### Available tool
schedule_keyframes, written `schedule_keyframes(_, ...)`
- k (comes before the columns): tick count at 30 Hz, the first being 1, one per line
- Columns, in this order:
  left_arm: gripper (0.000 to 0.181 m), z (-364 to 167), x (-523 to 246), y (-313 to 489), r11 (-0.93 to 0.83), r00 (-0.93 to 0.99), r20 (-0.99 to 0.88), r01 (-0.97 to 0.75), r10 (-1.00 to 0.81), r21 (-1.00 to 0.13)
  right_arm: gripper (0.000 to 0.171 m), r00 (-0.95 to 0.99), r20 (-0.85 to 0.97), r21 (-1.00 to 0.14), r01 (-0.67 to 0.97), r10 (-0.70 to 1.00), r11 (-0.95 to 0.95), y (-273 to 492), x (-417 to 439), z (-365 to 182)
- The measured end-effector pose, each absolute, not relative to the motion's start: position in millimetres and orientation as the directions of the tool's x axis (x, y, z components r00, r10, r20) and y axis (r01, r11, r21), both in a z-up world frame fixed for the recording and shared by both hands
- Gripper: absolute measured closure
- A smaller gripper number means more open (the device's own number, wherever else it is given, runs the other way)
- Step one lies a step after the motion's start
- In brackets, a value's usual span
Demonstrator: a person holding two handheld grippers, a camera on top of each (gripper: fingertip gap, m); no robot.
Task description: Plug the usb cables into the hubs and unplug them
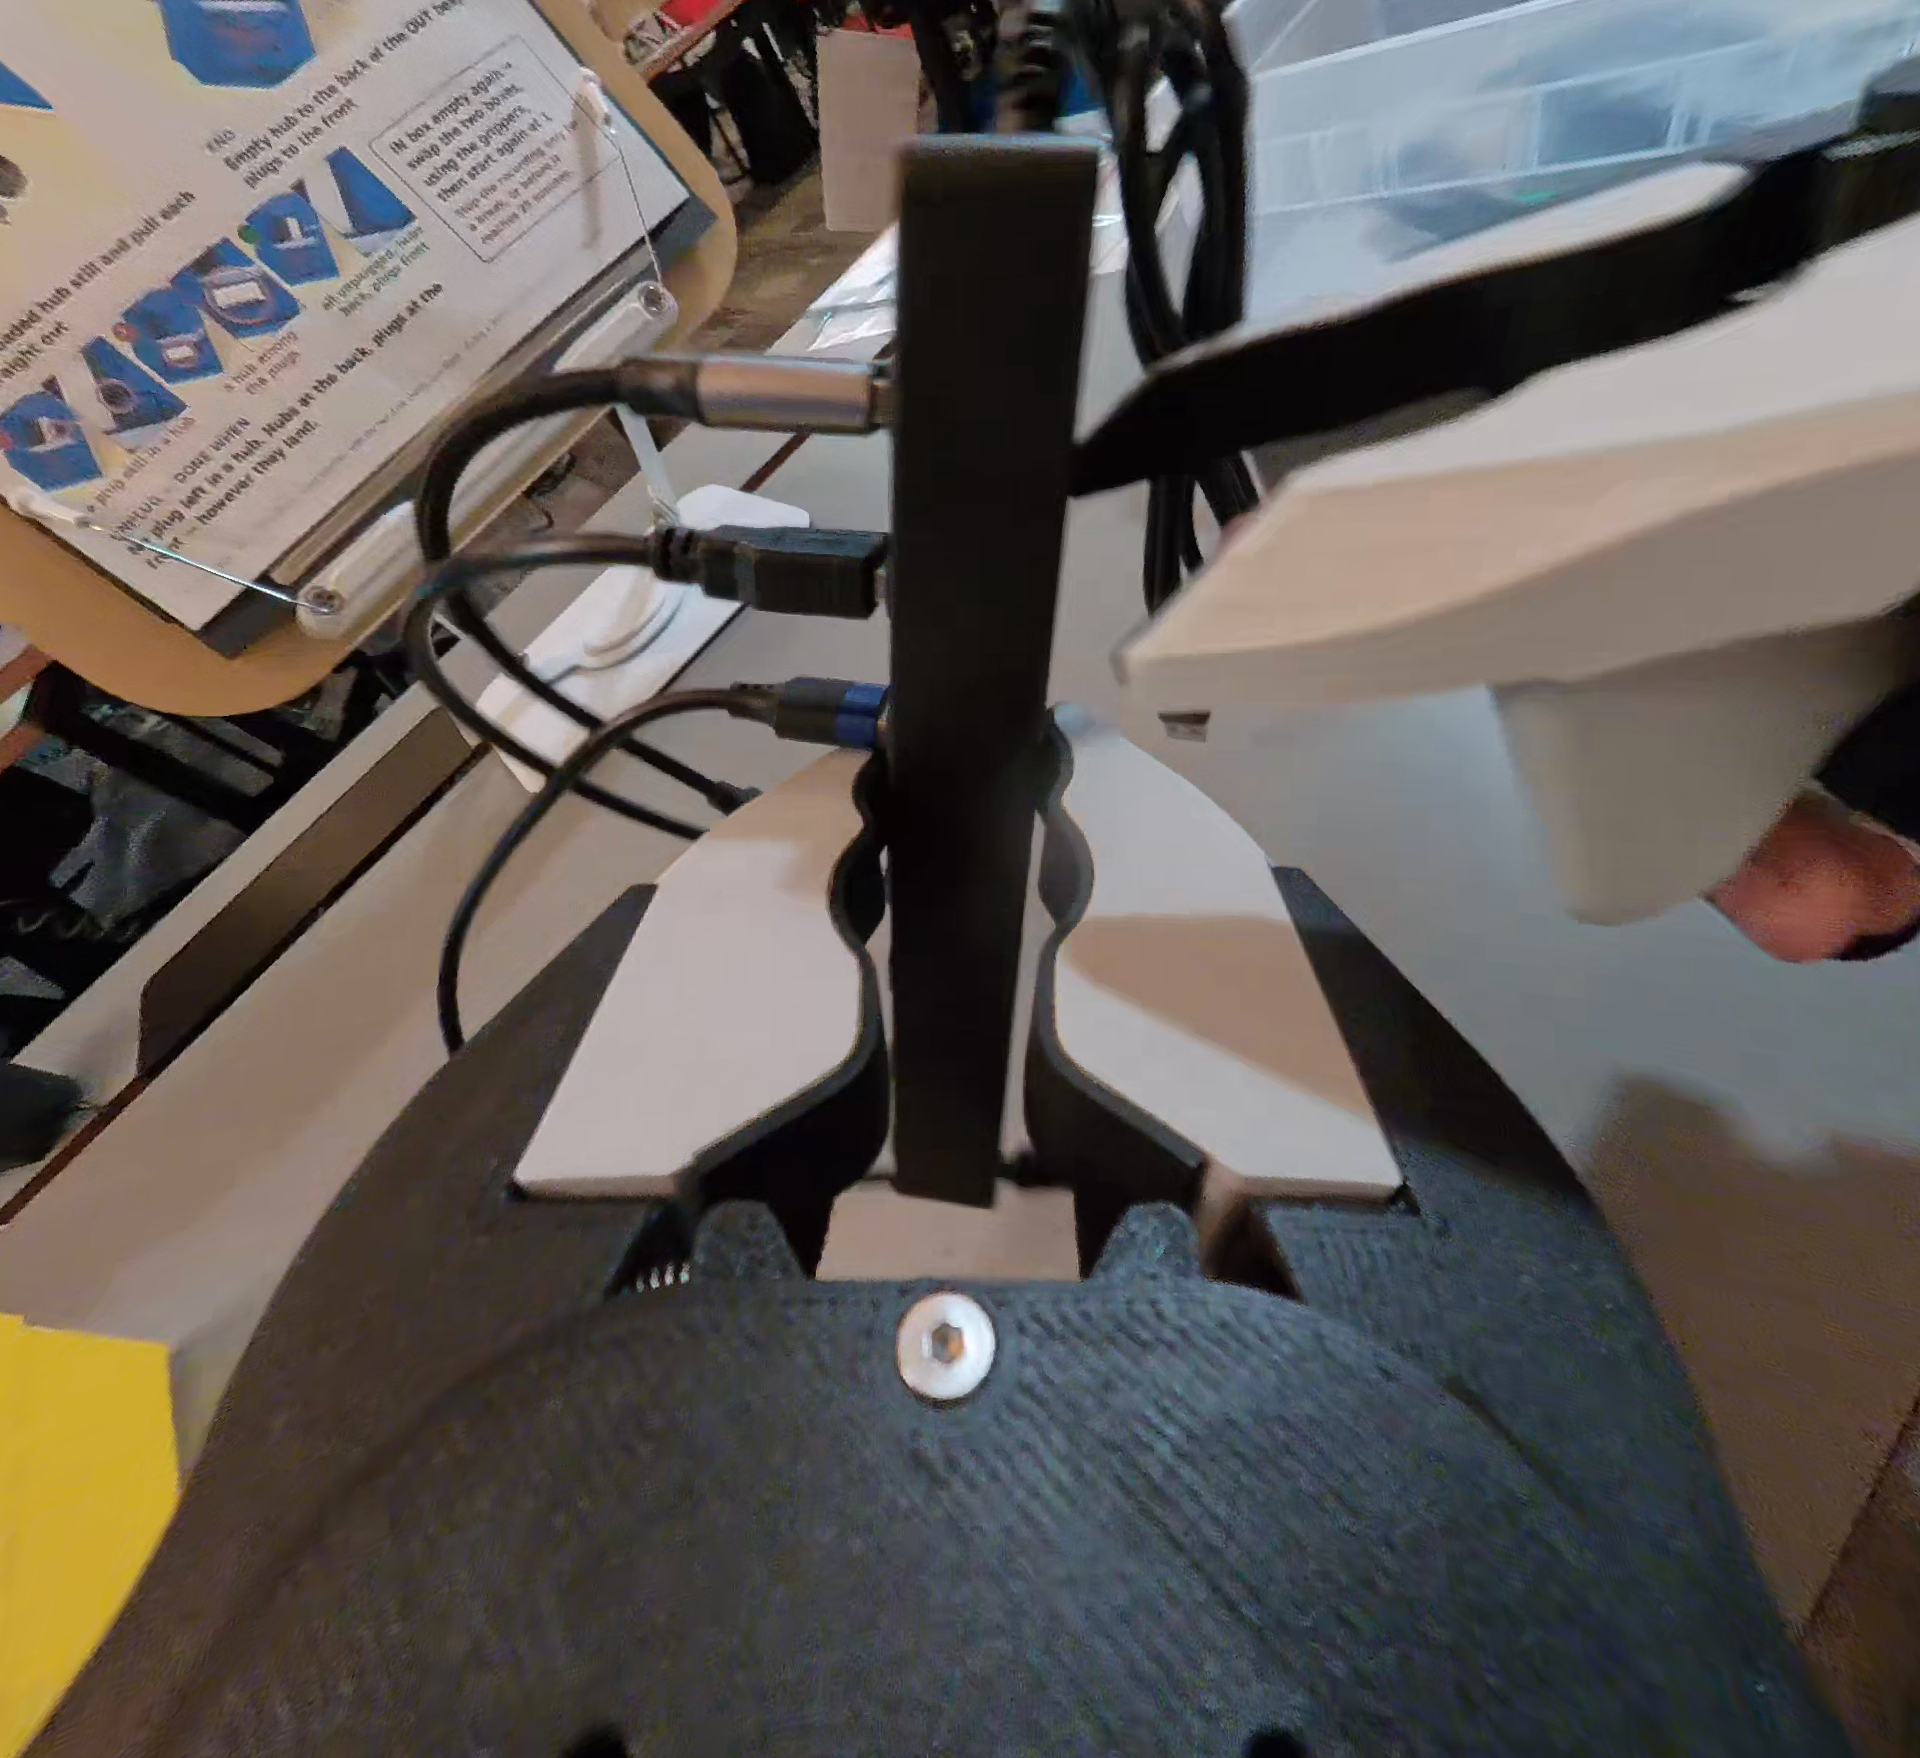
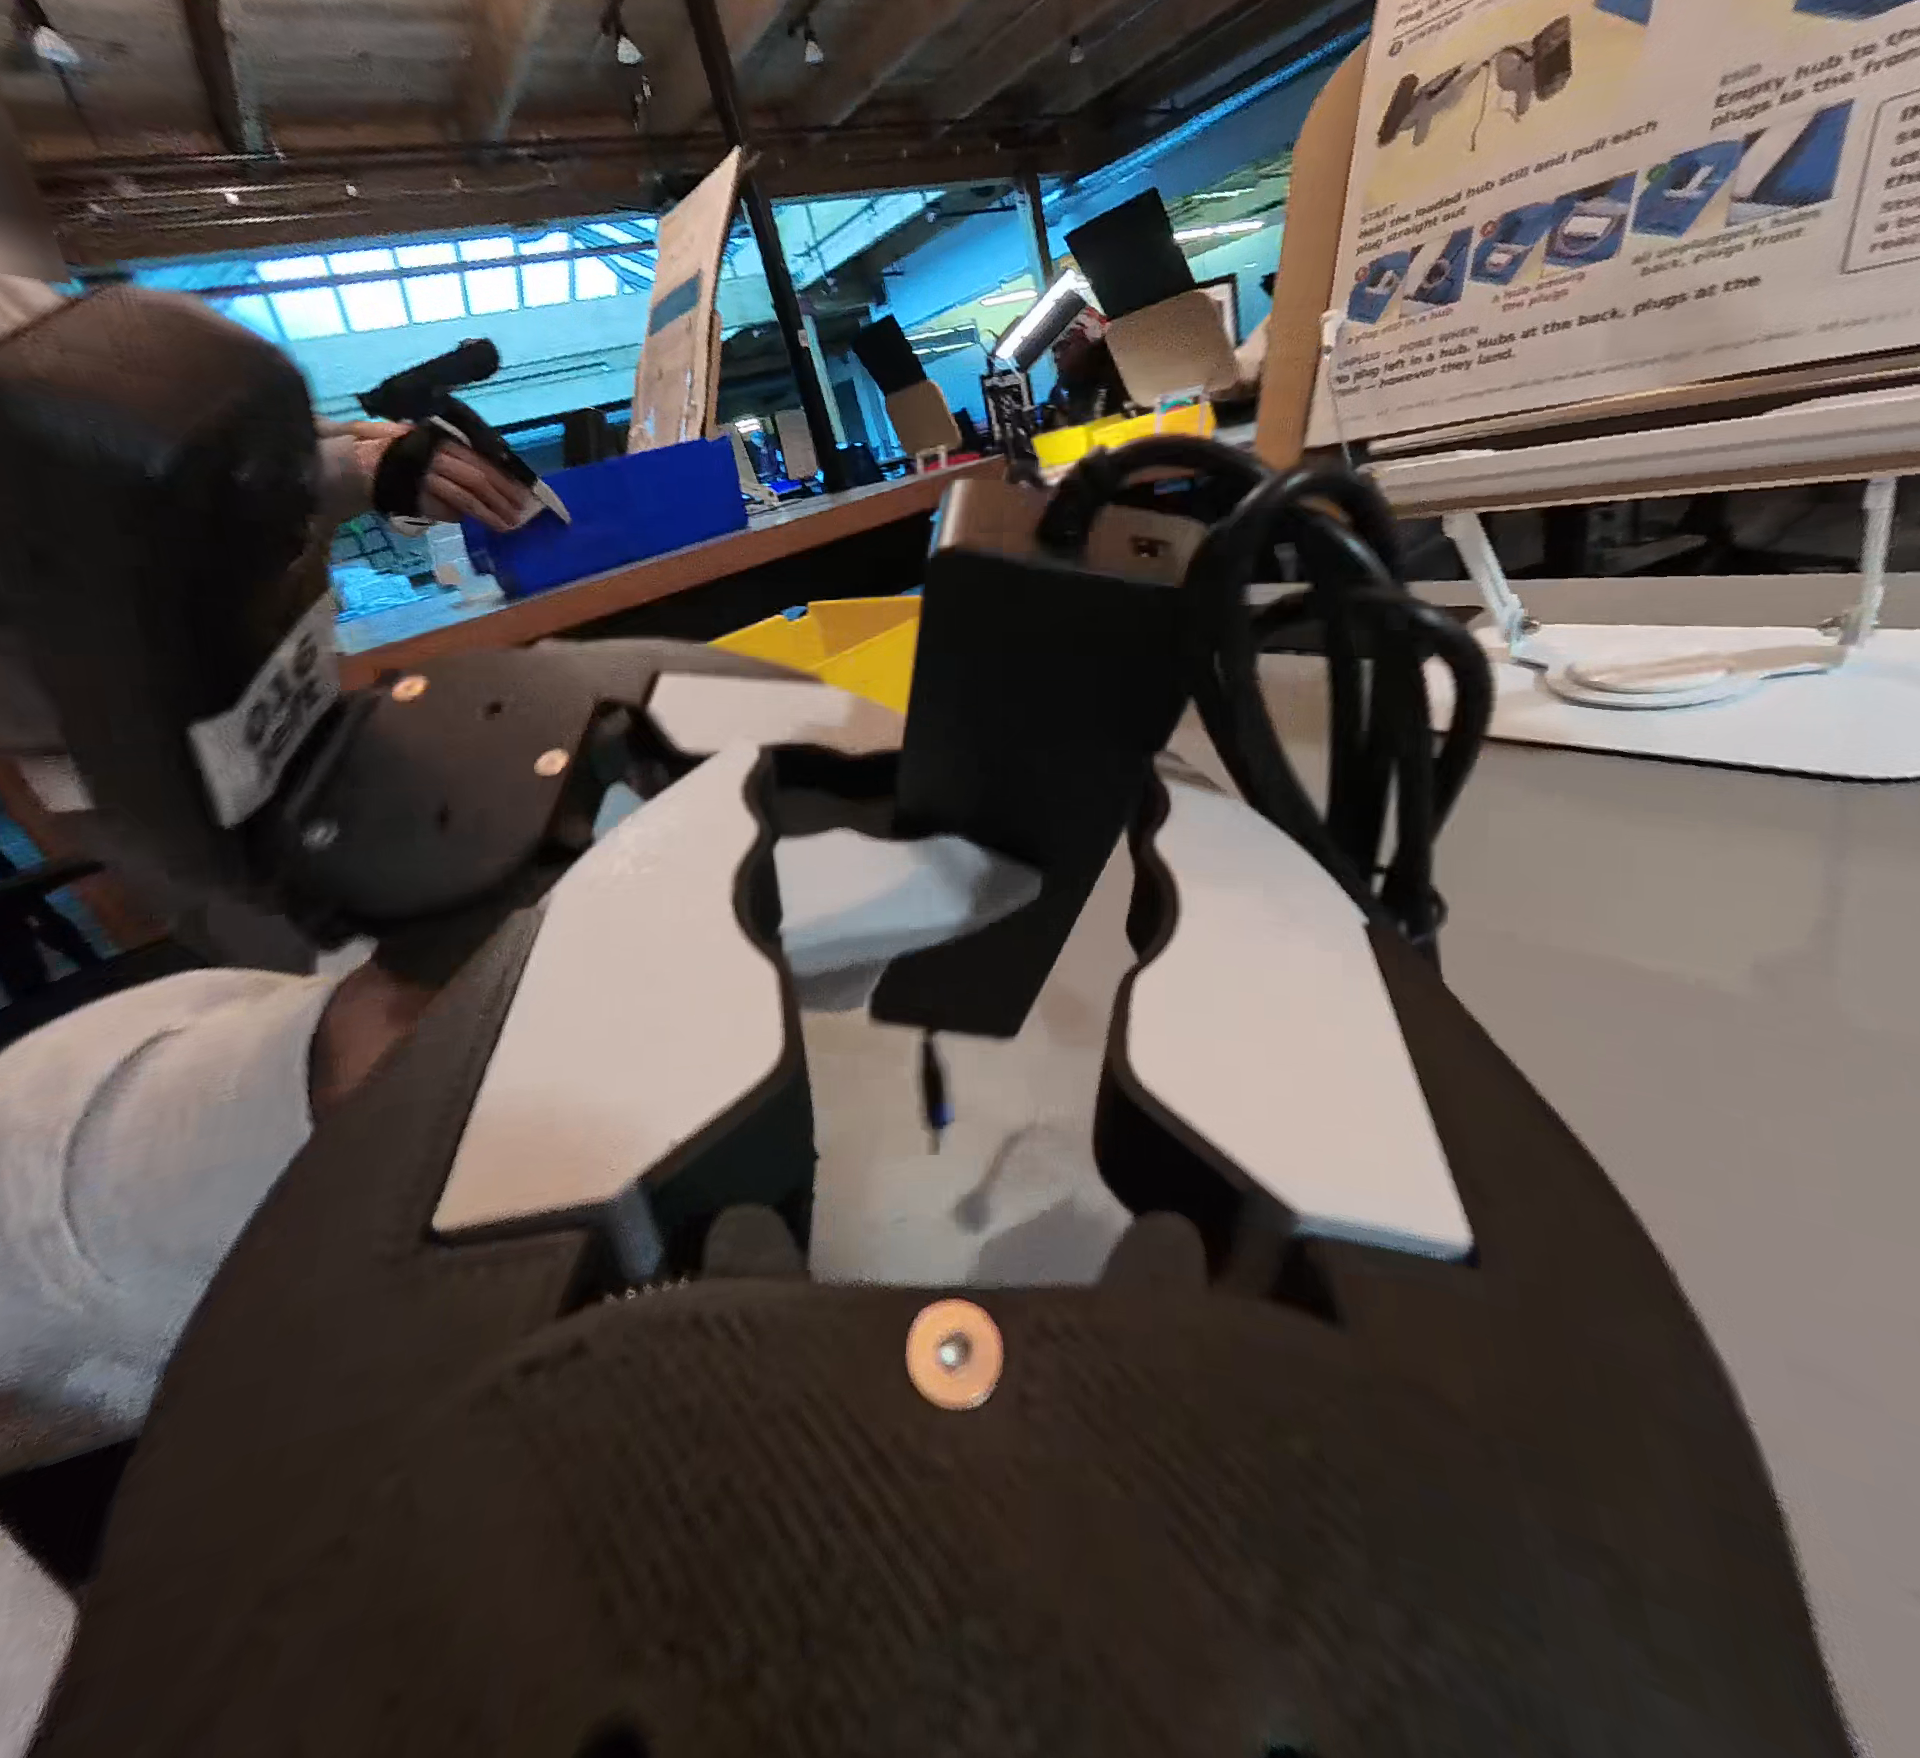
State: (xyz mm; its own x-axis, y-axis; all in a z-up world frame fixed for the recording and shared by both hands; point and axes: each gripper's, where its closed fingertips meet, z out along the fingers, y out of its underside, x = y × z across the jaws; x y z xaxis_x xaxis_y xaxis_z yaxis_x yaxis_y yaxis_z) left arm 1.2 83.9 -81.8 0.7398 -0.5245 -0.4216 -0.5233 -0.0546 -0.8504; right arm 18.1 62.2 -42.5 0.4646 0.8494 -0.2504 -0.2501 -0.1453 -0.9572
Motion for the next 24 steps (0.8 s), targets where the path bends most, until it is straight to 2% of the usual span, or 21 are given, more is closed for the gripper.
schedule_keyframes(2, 0.154, -87, 11, 79, -0.034, 0.735, -0.413, -0.508, -0.537, -0.860, 0.106, 0.512, -0.254, -0.958, -0.251, 0.821, -0.140, 70, 25, -44)
schedule_keyframes(6, 0.153, -85, 20, 74, 0.026, 0.722, -0.446, -0.512, -0.529, -0.858, 0.118, 0.519, -0.329, -0.939, -0.270, 0.789, -0.214, 83, 34, -52)
schedule_keyframes(9, 0.153, -84, 19, 73, 0.074, 0.707, -0.510, -0.549, -0.491, -0.832, 0.118, 0.489, -0.363, -0.927, -0.279, 0.793, -0.252, 85, 33, -56)
schedule_keyframes(12, 0.153, -85, 17, 73, 0.076, 0.713, -0.495, -0.532, -0.496, -0.843, 0.118, 0.474, -0.386, -0.917, -0.291, 0.791, -0.273, 85, 31, -57)
schedule_keyframes(16, 0.153, -85, 17, 72, 0.074, 0.720, -0.479, -0.516, -0.502, -0.853, 0.104, 0.435, -0.476, -0.878, -0.284, 0.764, -0.385, 87, 24, -71)
schedule_keyframes(22, 0.153, -88, 27, 67, 0.145, 0.673, -0.548, -0.558, -0.496, -0.817, 0.115, 0.283, -0.587, -0.801, -0.341, 0.758, -0.493, 82, 23, -67)
schedule_keyframes(24, 0.152, -89, 31, 66, 0.142, 0.678, -0.518, -0.530, -0.522, -0.836, 0.115, 0.283, -0.599, -0.792, -0.349, 0.749, -0.501, 85, 26, -67)
